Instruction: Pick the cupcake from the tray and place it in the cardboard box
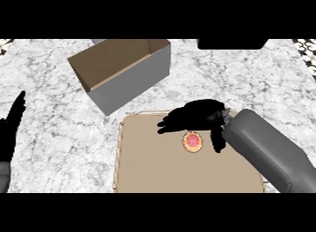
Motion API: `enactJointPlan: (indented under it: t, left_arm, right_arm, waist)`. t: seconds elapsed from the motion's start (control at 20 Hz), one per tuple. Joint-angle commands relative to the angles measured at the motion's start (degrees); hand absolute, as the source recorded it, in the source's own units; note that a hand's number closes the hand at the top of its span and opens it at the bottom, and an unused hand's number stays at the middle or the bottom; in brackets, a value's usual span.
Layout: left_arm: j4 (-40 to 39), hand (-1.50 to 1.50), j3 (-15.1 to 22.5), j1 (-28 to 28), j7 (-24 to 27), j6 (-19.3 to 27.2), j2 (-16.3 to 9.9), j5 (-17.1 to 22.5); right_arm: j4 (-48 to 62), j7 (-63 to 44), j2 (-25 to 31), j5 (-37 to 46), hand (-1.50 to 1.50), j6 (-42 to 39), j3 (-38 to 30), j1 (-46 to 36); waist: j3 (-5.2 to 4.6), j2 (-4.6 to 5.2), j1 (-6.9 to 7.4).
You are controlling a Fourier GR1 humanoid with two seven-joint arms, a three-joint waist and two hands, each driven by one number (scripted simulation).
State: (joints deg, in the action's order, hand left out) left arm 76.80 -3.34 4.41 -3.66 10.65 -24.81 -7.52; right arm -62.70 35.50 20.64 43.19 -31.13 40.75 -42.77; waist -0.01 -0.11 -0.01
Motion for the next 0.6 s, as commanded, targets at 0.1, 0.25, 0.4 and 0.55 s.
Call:
enactJointPlan:
  t: [0.1, 0.25, 0.4, 0.55]
  left_arm:
    - [0.6, 0.0, -0.5, 0.1, 0.0, -0.1, 0.9, -1.4]
    - [-2.0, 0.0, -4.6, 0.7, 2.8, -4.0, -2.5, 1.2]
    - [-0.3, 0.0, -2.9, 1.9, -0.6, -2.6, -0.1, -1.0]
    - [1.4, 0.0, -2.9, 0.9, -1.4, -2.1, 1.3, -2.4]
  right_arm:
    - [-6.9, -2.5, 0.8, 2.8, -1.5, -8.5, 0.8, 1.4]
    - [-2.8, -3.0, -0.4, 5.5, -1.5, -4.6, 1.2, 4.2]
    - [1.6, -3.4, -2.6, 8.6, -1.5, -3.0, 1.7, 4.1]
    - [0.1, -5.4, -5.4, 9.9, 1.5, -3.6, -2.1, 5.0]
  waist:
    - [0.0, -0.03, 0.04]
    - [-0.01, 0.11, 0.22]
    - [0.02, 0.19, 0.41]
    - [0.02, 0.1, 0.32]
